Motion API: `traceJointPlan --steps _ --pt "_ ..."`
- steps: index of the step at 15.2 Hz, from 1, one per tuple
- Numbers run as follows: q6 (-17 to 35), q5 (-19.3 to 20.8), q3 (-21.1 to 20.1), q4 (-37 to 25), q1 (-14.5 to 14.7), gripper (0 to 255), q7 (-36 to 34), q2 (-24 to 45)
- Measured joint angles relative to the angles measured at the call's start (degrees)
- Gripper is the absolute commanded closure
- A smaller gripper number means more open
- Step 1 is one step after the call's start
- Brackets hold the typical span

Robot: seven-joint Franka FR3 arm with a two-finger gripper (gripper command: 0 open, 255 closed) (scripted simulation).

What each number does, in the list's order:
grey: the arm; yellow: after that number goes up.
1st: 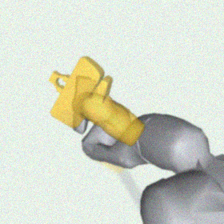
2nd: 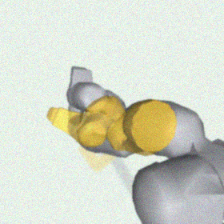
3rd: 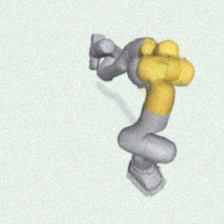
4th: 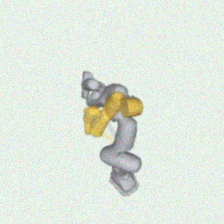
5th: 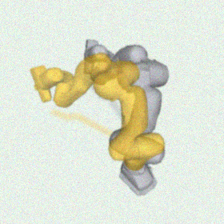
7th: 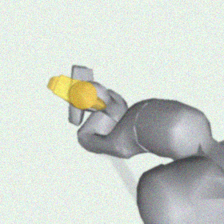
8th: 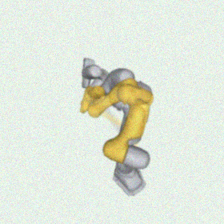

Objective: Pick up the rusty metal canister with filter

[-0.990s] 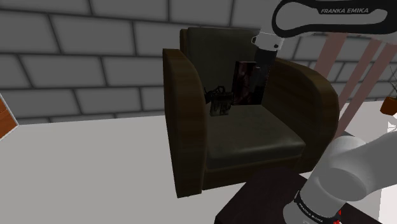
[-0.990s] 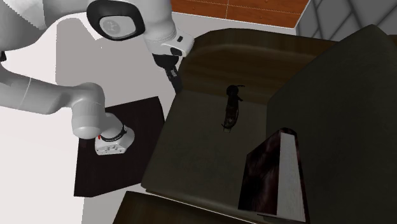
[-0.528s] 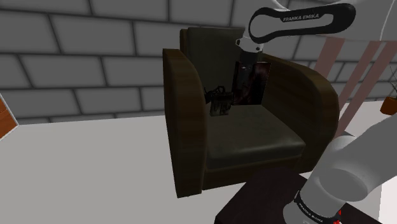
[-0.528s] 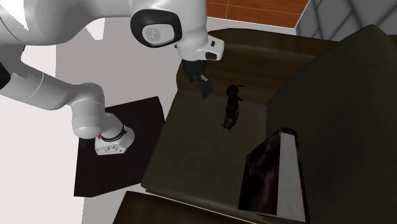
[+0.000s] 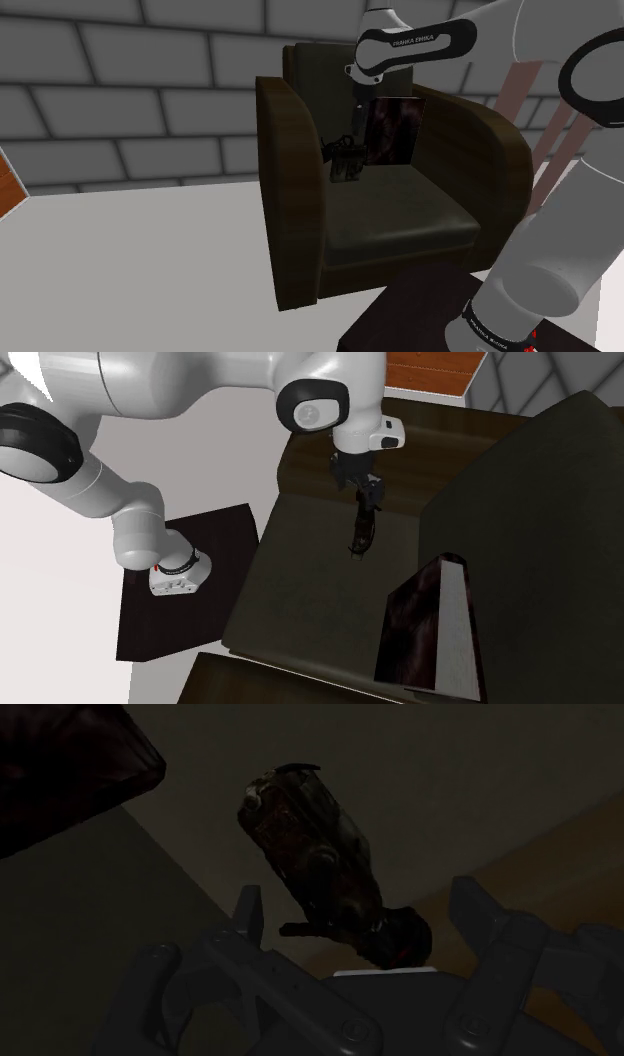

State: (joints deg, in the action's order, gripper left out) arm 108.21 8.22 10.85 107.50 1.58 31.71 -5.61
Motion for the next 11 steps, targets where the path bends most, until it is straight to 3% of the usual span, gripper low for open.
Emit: traceJointPlan --steps 3,10,11 --pt "1.28 0.1 0.23 -3.64 -0.02 0 2.58 4.38" --pt "6.15 0.26 0.35 -0.31 -0.12 0 2.56 5.83" --pt "6.45 0.28 0.34 0.01 -0.12 255 2.51 5.81"
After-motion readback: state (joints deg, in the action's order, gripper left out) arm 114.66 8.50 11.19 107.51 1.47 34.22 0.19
